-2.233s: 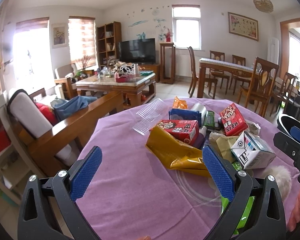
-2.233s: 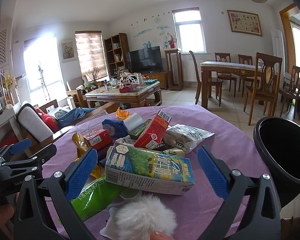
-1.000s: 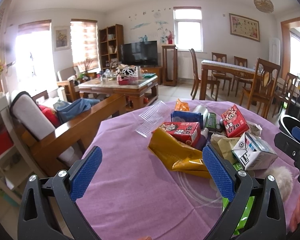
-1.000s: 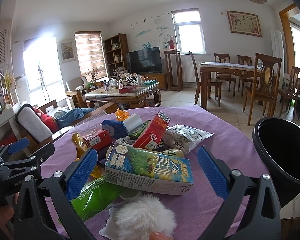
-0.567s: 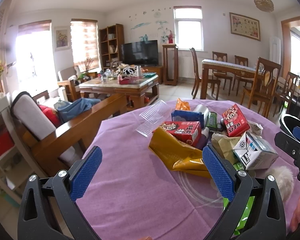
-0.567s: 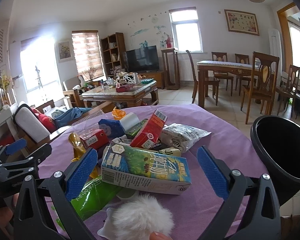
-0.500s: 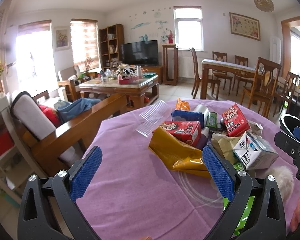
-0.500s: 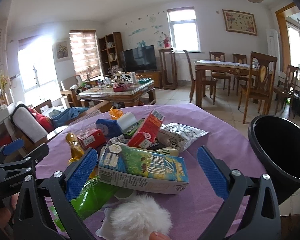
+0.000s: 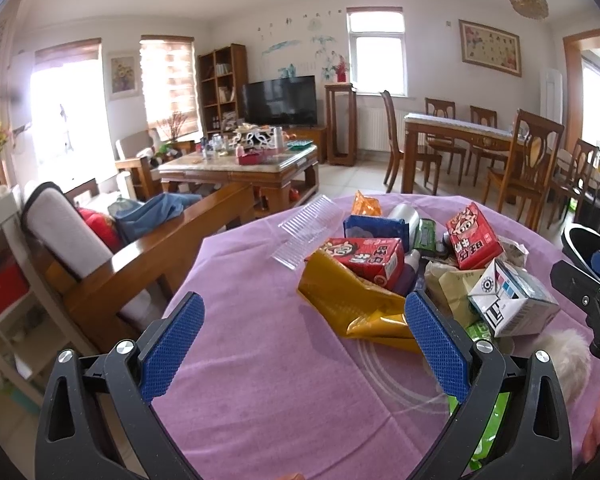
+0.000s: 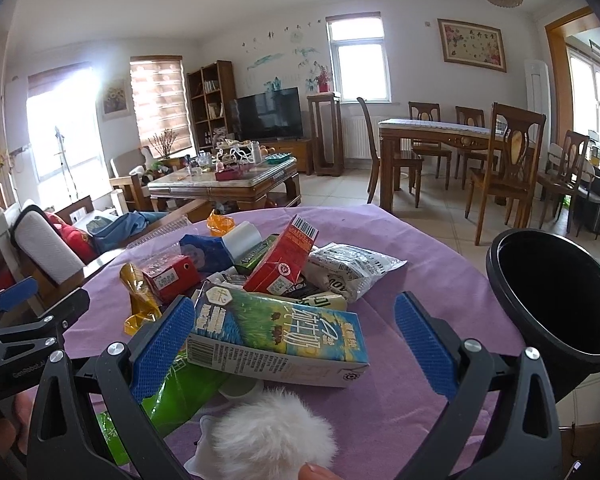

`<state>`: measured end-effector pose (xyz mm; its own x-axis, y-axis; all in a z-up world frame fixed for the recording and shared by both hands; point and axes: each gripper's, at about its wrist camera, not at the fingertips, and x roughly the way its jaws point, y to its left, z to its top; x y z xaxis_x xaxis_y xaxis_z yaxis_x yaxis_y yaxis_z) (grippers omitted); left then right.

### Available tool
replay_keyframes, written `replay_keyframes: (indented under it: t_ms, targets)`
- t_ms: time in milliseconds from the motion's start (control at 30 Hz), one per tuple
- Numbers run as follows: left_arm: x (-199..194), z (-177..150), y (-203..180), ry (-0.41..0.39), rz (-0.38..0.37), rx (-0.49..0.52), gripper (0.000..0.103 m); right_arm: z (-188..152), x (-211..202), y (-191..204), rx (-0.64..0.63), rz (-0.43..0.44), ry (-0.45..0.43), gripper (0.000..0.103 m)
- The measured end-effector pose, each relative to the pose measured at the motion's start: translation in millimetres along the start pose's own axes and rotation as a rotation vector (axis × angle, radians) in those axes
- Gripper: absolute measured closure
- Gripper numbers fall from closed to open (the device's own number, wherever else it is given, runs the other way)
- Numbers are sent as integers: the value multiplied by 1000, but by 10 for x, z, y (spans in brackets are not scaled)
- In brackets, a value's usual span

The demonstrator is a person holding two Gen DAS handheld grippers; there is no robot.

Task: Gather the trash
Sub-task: 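Grasp the orange snack bag with the right tool while the left tool grasps the clear plastic tray, then carry the orange bag and clear tray to the black bin and release both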

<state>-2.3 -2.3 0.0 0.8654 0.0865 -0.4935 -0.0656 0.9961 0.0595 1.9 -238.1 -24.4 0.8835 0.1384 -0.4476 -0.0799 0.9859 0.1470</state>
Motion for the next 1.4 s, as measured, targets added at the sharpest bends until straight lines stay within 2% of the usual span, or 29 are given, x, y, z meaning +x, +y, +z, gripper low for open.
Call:
replay_keyframes:
  t_ms: [67, 167, 267, 300, 367, 400, 433, 533, 600, 667, 733, 800, 867, 900, 933, 1033, 1133, 1200, 1233, 1267, 1300, 1367, 1400]
  targets:
    - [4, 5, -2, 4, -4, -2, 4, -8, -16, -5, 4, 3, -5, 4]
    - [27, 20, 94, 16, -81, -23, 4, 22, -114, -111, 29, 59, -36, 4]
    - [118, 151, 314, 39, -87, -17, 4, 249, -202, -301, 20, 29, -59, 4]
    - [178, 211, 379, 60, -115, -27, 4, 383, -180, -378, 26, 46, -42, 4]
    - [371, 337, 477, 127, -202, -53, 4, 602, -73, -430, 25, 111, 3, 4]
    - [492, 382, 494, 171, -243, -57, 4, 773, 52, -398, 4, 163, 52, 4]
    - [658, 416, 475, 241, -291, -51, 4, 885, 159, -339, -15, 192, 93, 4]
    - [913, 440, 440, 323, -361, -54, 4, 1182, 582, -36, -78, 285, 218, 4]
    - [1051, 542, 517, 319, -374, -101, 4, 1331, 961, 221, -126, 311, 298, 4]
    - [1145, 702, 656, 270, -360, -125, 4, 1378, 1254, 407, -166, 312, 352, 4]
    - [1348, 860, 704, 256, -302, -70, 4, 1369, 1642, 545, -160, 321, 442, 5]
    - [1604, 921, 699, 307, -331, -36, 5, 1338, 1904, 561, -141, 304, 508, 15]
    - [1814, 941, 662, 360, -382, -21, 22, 1287, 2173, 548, -114, 284, 581, 27]
    - [1921, 962, 638, 389, -412, -8, 26, 1269, 2231, 545, -107, 288, 602, 28]
    - [1971, 973, 630, 400, -424, -2, 31, 1253, 2307, 540, -88, 299, 618, 28]
    - [2111, 983, 575, 396, -466, 6, 37, 1259, 2409, 563, -39, 338, 624, 28]
    - [2214, 927, 515, 434, -505, -14, 48, 1253, 2583, 705, -52, 352, 673, 28]
    - [2262, 869, 473, 450, -508, -3, 67, 1190, 2699, 841, -87, 332, 721, 29]
    - [2275, 847, 469, 456, -517, -5, 69, 1163, 2745, 870, -103, 324, 746, 31]
    - [2282, 814, 463, 457, -542, -21, 75, 1117, 2790, 921, -123, 312, 774, 34]
    - [2275, 789, 455, 458, -544, -22, 85, 1084, 2824, 949, -137, 302, 787, 43]
    - [2272, 715, 400, 466, -521, 10, 97, 1036, 2835, 964, -158, 284, 795, 64]
    - [2268, 677, 384, 467, -522, 14, 98, 1015, 2817, 962, -161, 273, 793, 65]
